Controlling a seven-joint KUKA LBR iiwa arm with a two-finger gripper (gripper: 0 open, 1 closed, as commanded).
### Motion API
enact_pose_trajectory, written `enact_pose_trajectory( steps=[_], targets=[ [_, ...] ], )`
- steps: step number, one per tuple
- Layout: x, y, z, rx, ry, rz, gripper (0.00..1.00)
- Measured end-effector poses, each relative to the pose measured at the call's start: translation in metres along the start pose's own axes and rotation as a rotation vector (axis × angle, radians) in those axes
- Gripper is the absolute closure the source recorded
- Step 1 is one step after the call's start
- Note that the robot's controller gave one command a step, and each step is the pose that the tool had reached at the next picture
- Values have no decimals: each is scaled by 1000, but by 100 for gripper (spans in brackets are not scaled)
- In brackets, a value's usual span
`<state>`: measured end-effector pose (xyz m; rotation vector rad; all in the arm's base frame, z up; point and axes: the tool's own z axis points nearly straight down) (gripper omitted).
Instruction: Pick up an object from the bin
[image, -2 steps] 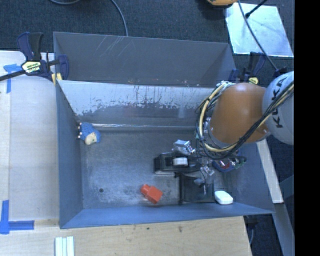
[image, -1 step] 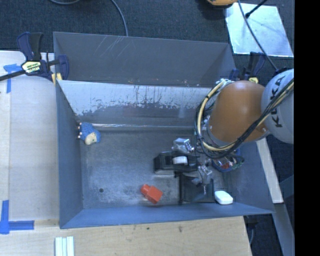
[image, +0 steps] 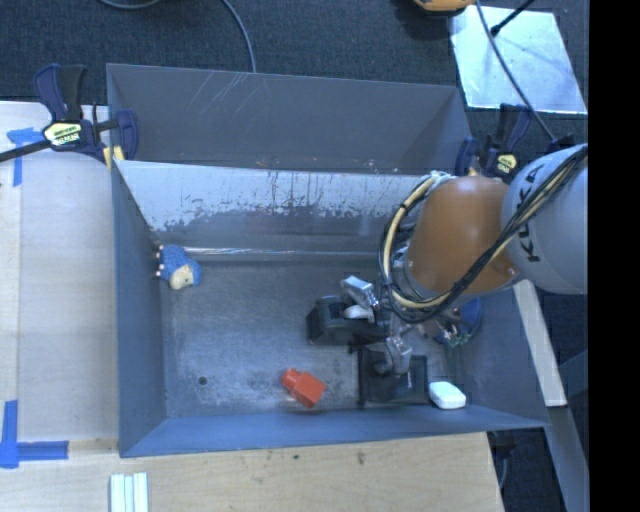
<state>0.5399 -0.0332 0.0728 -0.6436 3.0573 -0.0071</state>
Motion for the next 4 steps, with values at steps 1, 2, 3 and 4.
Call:
enact_pose_trajectory(
  steps=[1, 2, 3, 4],
  targets=[
    [-1, 25, -3, 5, -8, -271, 0],
    [-6, 27, -6, 7, -22, -272, 100],
    [-7, 26, -53, -9, 12, -270, 100],
    [-7, 26, -70, -10, 14, -267, 100]
  ],
)
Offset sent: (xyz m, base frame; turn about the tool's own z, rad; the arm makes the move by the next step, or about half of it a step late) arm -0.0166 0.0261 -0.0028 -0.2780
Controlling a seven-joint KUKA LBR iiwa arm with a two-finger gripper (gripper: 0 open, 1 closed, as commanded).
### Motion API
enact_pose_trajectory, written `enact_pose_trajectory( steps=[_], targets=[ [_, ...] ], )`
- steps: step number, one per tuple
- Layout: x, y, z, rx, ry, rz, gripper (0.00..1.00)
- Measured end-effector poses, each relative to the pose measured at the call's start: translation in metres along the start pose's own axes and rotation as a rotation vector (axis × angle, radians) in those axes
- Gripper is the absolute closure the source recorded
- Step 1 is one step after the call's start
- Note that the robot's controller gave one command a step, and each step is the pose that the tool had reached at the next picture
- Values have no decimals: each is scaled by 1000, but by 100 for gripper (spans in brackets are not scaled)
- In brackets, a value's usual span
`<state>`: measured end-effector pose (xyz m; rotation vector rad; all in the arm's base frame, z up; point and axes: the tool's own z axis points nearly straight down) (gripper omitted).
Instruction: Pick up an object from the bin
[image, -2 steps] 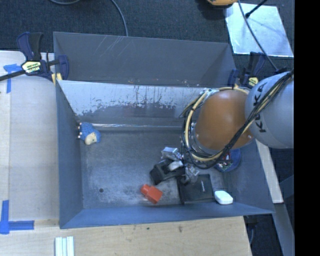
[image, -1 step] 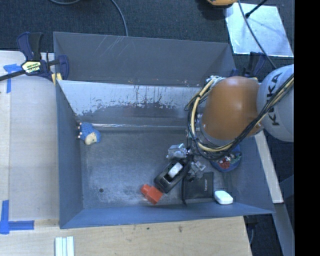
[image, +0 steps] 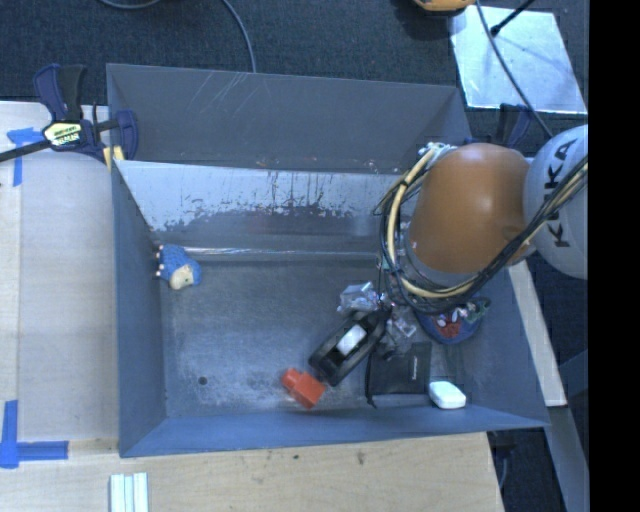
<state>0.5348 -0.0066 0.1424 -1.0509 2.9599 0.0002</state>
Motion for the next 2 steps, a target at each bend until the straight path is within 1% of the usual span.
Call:
enact_pose_trajectory(
  steps=[1, 2],
  targets=[
    [0, 0, -41, 1, -1, 3, 100],
    [1, 0, -44, 0, 0, 6, 100]
  ],
)
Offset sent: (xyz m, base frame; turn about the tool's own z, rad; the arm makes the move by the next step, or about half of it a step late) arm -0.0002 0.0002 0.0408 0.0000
